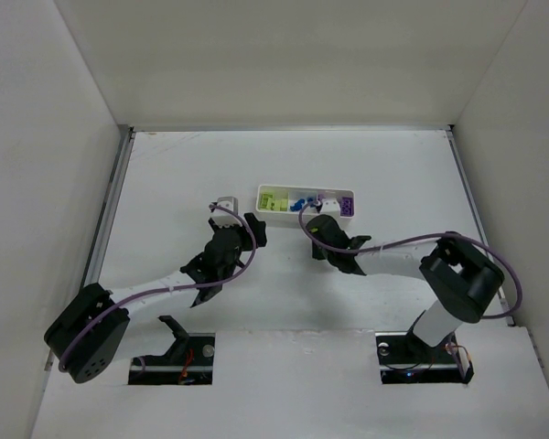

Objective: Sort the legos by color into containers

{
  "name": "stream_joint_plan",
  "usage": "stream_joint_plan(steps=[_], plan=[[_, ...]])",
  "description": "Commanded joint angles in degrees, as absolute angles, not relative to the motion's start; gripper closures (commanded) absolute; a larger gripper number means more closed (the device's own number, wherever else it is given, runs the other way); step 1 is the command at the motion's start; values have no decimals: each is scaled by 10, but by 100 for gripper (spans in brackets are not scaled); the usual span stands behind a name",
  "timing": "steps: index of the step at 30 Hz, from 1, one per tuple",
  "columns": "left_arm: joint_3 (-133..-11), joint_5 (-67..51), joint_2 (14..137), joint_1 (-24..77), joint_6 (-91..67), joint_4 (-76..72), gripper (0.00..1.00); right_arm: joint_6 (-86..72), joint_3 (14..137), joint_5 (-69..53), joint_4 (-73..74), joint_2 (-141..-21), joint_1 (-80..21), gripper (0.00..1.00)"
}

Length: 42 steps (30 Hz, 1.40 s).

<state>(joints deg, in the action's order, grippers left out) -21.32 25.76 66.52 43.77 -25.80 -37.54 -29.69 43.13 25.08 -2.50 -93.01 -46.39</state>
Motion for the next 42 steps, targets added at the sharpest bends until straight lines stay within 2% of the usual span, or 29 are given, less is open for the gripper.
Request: stream_joint_plan(steps=[1, 5, 8, 9, 11, 13, 17, 22, 27, 35, 42], plan=[[-206, 268, 656, 438, -264, -405, 37, -304, 436, 265, 0, -884, -479, 80], [-202, 268, 643, 441, -265, -405, 29, -301, 445, 262, 13, -846, -486, 80], [-200, 269, 642, 436, -267, -403, 29, -300, 453, 266, 36, -837, -486, 77], [-200, 267, 638, 436, -268, -402, 29, -298, 451, 268, 36, -836, -486, 74], [-199, 269, 631, 442, -267, -403, 29, -296, 440, 263, 33, -838, -486, 60], [-198, 269, 630, 443, -267, -405, 28, -292, 436, 248, 37, -846, -483, 55], [-198, 267, 630, 440, -269, -402, 28, -276, 434, 235, 32, -863, -484, 51], [-198, 265, 633, 435, -270, -402, 28, -265, 443, 226, 25, -892, -485, 51], [-196, 265, 630, 435, -270, -405, 28, -265, 446, 229, 25, -911, -479, 57], [-200, 264, 646, 434, -270, -405, 28, -271, 438, 227, 21, -913, -479, 79], [-199, 263, 644, 431, -271, -404, 28, -271, 437, 232, 21, -889, -479, 83]])
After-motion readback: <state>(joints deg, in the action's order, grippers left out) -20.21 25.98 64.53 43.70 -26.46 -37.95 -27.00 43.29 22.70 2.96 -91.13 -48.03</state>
